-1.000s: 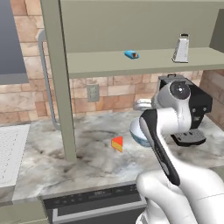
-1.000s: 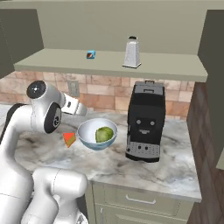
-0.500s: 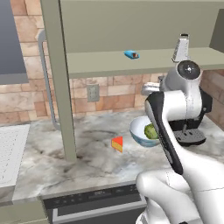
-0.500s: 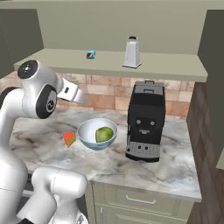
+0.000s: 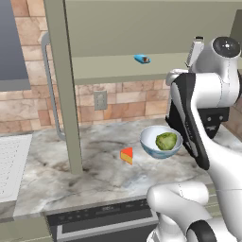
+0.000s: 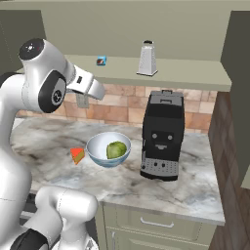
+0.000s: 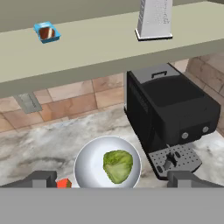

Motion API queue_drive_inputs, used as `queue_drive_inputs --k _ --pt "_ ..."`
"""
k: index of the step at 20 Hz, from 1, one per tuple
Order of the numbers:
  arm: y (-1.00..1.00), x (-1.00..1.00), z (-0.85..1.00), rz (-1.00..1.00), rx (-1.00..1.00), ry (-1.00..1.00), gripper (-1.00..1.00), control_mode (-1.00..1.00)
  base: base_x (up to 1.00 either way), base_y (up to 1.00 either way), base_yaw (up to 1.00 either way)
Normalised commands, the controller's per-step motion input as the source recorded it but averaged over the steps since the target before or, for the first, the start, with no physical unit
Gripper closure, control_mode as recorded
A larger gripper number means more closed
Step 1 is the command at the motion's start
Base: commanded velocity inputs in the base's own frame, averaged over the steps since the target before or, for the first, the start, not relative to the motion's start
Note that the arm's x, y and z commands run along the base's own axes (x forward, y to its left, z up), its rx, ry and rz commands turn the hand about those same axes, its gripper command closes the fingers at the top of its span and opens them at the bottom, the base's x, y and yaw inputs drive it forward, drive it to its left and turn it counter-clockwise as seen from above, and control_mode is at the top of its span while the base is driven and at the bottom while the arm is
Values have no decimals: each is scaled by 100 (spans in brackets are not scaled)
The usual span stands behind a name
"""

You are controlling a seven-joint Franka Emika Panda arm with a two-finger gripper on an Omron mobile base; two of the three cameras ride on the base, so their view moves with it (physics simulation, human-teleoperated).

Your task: Pick the cheese from the fridge and the cheese grater from the cabinet and place them next to the salad bowl.

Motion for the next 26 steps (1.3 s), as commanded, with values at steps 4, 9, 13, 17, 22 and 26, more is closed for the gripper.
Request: queue_drive_inputs --k 4,9,13,17,22,26 --pt "-30 -1 50 -6 -2 0 -100 -100 0 0 0" --pt "-35 0 45 -9 -1 0 -100 -100 0 0 0" --pt "-44 0 26 -6 -2 0 -100 -100 0 0 0" --pt "-41 0 1 -1 -4 -1 -100 -100 0 0 0" --pt "-27 10 -1 0 -4 -7 -100 -100 0 0 0" --pt "-14 25 0 0 -3 -11 -100 -100 0 0 0"
